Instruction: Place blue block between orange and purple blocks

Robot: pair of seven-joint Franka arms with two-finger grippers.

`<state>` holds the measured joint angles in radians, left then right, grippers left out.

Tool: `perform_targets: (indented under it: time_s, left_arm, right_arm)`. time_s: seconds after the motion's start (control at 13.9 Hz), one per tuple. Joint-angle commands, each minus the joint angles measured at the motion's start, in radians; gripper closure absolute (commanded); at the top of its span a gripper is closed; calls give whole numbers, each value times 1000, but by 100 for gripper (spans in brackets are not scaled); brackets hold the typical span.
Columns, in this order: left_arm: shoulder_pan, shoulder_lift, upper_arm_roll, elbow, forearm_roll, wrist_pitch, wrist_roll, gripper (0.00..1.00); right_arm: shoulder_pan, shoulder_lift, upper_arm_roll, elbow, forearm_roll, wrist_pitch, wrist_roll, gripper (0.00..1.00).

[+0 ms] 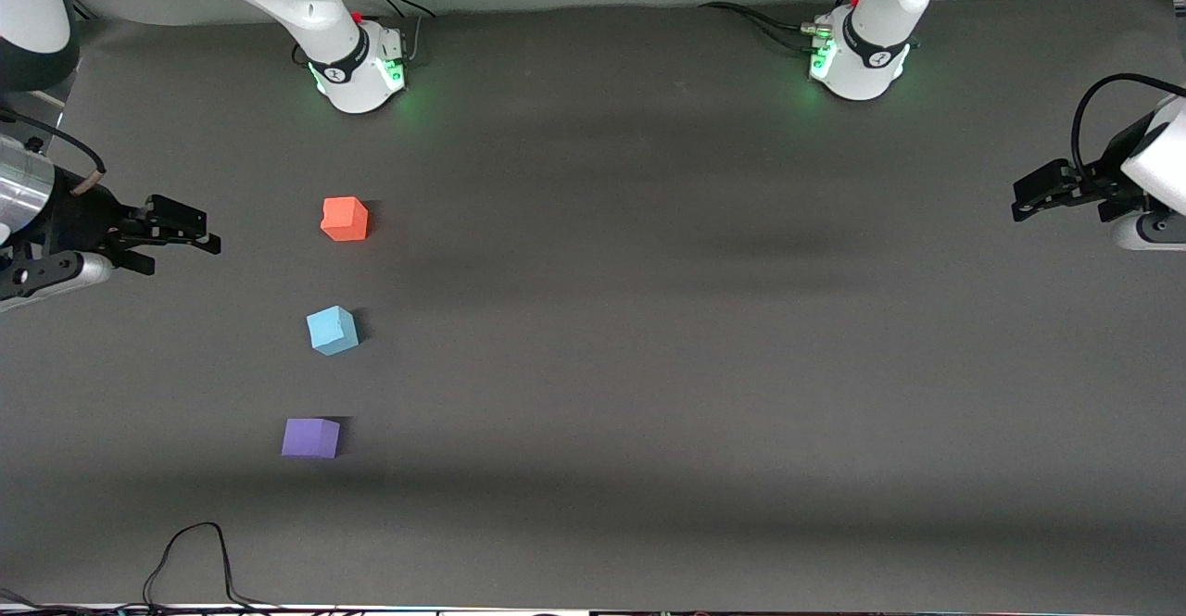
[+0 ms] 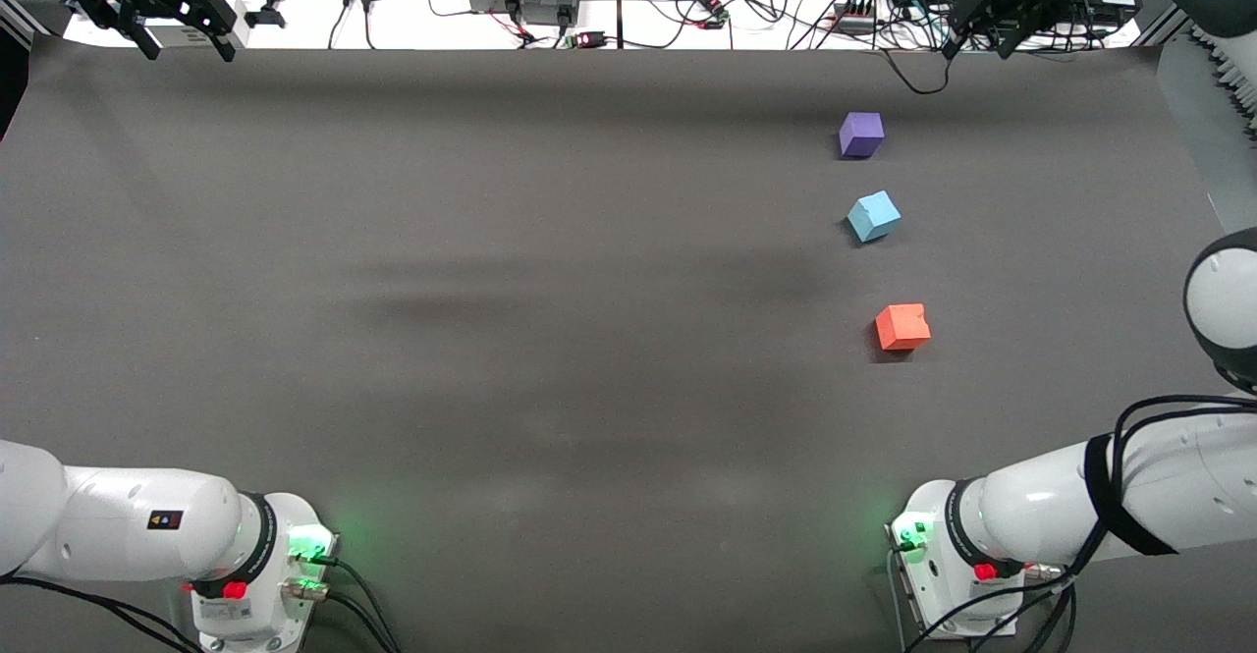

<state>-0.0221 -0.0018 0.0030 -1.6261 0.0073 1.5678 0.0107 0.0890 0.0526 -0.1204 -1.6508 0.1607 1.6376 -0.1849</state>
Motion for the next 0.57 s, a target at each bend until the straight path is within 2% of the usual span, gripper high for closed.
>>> perform_targets:
  time_s: [0.0,0.14,0.5]
  left_arm:
    - [2,-4,-5,3,3,3,-8,0]
    - [2,-4,-5,2,3,3,-8,0]
    - [2,-4,-5,-1,2,5,-8,0]
  right_arm:
    - [-22,-43,36,-47,-35,13,114,0]
    - [-12,-42,39,-43,-76,-1,149,0]
    - [38,-46,19,-23,-89,-28,243,0]
